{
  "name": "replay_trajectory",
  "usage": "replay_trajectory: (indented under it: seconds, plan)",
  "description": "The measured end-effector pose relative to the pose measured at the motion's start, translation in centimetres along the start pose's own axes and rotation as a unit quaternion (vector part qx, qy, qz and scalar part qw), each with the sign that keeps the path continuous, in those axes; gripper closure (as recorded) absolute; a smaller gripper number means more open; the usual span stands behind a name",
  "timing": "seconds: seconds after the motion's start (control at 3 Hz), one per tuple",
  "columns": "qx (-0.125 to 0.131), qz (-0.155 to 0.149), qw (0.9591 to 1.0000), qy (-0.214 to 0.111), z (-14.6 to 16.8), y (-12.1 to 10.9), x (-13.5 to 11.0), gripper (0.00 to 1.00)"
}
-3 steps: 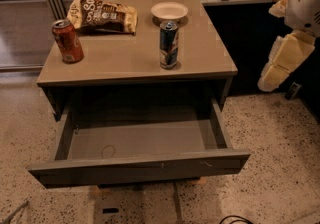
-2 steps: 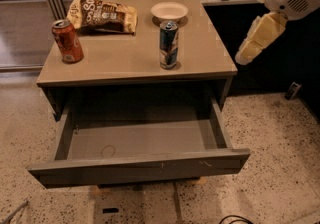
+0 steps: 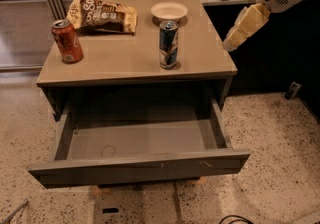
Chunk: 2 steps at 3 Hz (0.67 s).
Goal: Place redbull can into top drawer
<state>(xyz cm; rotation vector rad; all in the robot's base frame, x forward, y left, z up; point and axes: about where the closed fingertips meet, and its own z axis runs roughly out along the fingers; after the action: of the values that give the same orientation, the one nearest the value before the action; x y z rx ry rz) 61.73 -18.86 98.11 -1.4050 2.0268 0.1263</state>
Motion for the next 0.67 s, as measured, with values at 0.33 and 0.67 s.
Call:
replay_trajectory:
  seconds: [0.33, 0.67]
  plan:
    - [-0.012, 0.026, 0.9988, -0.038, 1.8, -0.3, 0.4, 0.00]
    - [-0.032, 0.043, 0.9944, -0.092, 3.6, -0.2, -0.9, 0.00]
